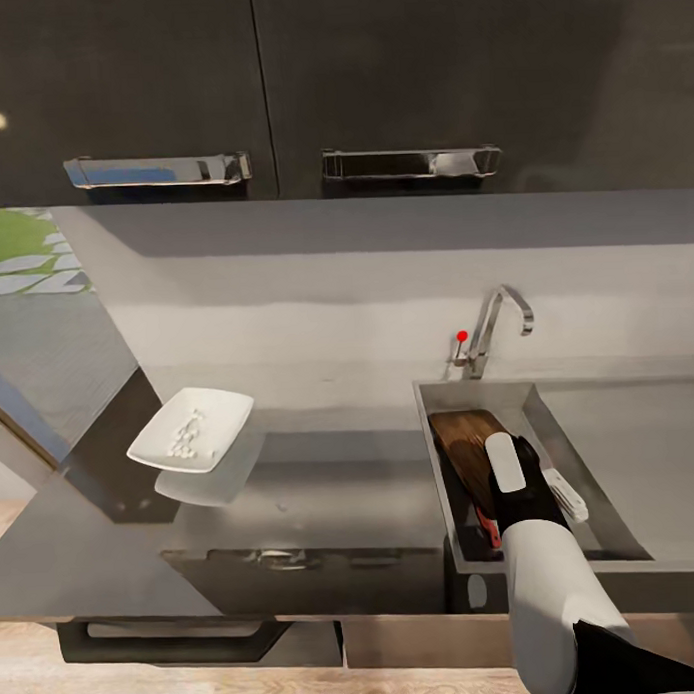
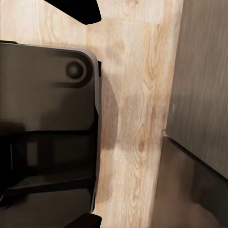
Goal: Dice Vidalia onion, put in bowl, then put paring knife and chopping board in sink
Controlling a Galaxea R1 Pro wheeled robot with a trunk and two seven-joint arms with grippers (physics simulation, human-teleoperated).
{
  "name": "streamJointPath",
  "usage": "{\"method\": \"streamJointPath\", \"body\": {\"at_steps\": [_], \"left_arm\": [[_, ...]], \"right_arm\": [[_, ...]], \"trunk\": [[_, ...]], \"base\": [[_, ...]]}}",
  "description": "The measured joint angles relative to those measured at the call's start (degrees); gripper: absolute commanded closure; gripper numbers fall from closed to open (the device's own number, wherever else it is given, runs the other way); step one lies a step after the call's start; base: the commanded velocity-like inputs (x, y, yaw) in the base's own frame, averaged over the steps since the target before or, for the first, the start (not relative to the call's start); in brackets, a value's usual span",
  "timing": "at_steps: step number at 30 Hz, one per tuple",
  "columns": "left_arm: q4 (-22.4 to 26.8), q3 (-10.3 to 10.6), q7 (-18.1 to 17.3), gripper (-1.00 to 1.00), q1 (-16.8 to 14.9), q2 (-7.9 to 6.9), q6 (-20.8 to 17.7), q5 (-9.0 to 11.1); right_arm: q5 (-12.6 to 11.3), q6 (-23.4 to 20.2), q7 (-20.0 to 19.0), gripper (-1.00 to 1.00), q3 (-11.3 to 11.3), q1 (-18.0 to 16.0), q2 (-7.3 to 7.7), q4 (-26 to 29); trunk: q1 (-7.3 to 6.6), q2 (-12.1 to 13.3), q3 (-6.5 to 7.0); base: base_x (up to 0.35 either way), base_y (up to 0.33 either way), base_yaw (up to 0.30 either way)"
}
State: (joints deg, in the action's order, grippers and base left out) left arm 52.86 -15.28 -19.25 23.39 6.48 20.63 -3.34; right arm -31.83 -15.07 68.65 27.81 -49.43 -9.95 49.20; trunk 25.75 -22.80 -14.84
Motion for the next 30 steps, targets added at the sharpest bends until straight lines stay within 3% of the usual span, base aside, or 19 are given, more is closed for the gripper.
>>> {"method": "streamJointPath", "body": {"at_steps": [8,9,20,25,26,28,30], "left_arm": [[0.0,0.0,0.0,-1.0,0.0,-0.02,0.0,0.0],[0.0,0.0,0.0,-1.0,0.0,-0.01,0.0,0.0],[0.0,0.0,0.0,-1.0,0.0,-0.04,0.0,0.0],[0.0,0.0,0.0,-1.0,0.0,-0.04,0.0,0.0],[0.0,0.0,0.0,-1.0,0.0,-0.04,0.0,0.0],[0.0,0.0,0.0,-1.0,0.0,-0.02,0.0,0.0],[0.0,0.0,0.0,-1.0,0.0,0.01,0.0,0.0]], "right_arm": [[-0.1,0.0,0.0,1.0,0.0,0.0,0.0,0.0],[-0.1,0.0,0.1,-1.0,0.0,0.0,0.0,0.0],[-0.2,0.1,0.0,-1.0,0.0,0.0,0.0,0.0],[-0.2,-0.7,-0.1,-1.0,-1.1,0.0,0.0,2.7],[-0.2,-1.5,0.0,-1.0,-2.1,0.0,0.0,5.0],[-0.1,-7.2,0.0,-1.0,-6.1,0.0,-0.01,14.3],[-0.1,-16.4,-0.2,-1.0,-8.4,0.1,-0.01,22.5]], "trunk": [[0.0,0.0,-0.53],[0.0,0.0,-0.54],[0.0,0.0,-0.55],[-0.01,0.0,-0.55],[-0.01,0.0,-0.55],[-0.01,0.0,-0.54],[-0.01,0.0,-0.54]], "base": [[0.0,0.0,0.0],[0.0,0.0,0.0],[0.0,0.0,0.0],[0.0,0.0,0.0],[0.0,0.0,0.0],[0.0,0.0,0.0],[0.0,0.0,0.0]]}}
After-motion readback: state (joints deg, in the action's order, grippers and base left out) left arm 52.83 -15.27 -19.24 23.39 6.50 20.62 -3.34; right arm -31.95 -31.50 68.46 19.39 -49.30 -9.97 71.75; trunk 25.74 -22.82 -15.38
